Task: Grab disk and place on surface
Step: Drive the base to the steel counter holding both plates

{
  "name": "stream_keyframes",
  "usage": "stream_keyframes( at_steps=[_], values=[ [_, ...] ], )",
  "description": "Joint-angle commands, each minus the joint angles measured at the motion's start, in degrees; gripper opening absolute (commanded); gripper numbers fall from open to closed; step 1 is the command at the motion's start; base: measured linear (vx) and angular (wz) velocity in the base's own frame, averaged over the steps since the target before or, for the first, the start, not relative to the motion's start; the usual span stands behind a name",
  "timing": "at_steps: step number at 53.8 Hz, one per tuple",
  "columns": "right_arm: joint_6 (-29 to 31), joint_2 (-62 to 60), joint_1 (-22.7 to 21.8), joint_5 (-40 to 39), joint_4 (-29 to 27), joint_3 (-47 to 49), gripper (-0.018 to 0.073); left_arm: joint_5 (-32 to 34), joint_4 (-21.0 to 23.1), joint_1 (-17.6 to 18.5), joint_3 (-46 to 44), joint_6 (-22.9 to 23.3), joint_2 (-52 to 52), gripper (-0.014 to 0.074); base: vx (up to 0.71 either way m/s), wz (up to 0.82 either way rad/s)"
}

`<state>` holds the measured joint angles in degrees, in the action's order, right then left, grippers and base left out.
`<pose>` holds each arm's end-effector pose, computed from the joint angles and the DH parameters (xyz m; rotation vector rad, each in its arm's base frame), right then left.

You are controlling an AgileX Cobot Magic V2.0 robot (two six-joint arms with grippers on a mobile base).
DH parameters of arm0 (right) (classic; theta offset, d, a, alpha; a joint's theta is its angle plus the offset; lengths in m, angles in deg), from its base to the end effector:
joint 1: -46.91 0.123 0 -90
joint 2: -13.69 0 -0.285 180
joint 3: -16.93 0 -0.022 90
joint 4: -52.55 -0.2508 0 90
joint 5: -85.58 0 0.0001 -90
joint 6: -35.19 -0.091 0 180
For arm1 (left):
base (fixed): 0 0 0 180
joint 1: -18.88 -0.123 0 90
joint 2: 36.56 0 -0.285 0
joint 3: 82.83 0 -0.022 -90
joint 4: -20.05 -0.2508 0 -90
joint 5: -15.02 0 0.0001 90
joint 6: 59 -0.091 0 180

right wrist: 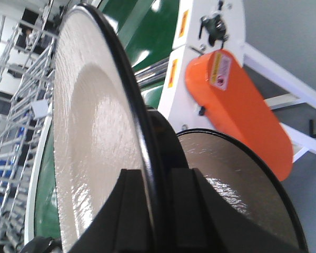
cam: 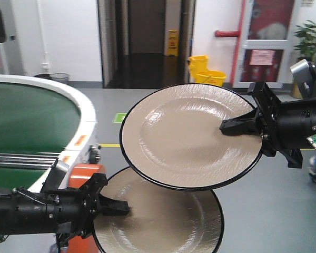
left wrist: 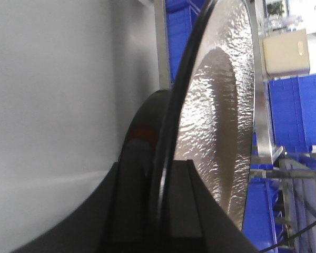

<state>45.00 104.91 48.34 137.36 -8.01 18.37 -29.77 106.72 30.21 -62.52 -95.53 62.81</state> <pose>0.3115 0.0701 0.3959 0.2197 2.1770 1.1961 0.3104 -0.1275 0.2639 -0.2470 2.2963 -1.4152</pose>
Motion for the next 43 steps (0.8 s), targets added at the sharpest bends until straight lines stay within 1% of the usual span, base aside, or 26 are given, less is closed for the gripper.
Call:
stream_keyframes(
  at_steps=[1, 22, 43],
  values=[
    [-0.22, -2.43, -0.23, -2.59, -6.29, 2.51, -0.0008, -2.94, 6.11, 0.20, -1.75, 0.29, -2.93, 0.0001, 0.02, -0.43],
    [-0.22, -2.43, -0.23, -2.54, -6.29, 2.51, -0.0008, -2.94, 6.11, 0.20, -1.75, 0.29, -2.93, 0.0001, 0.09, -0.34],
    [-0.22, -2.43, -0.23, -2.54, -6.29, 2.51, -0.0008, -2.94, 6.11, 0.20, -1.75, 0.29, -2.93, 0.0001, 0.19, -0.38]
  ],
)
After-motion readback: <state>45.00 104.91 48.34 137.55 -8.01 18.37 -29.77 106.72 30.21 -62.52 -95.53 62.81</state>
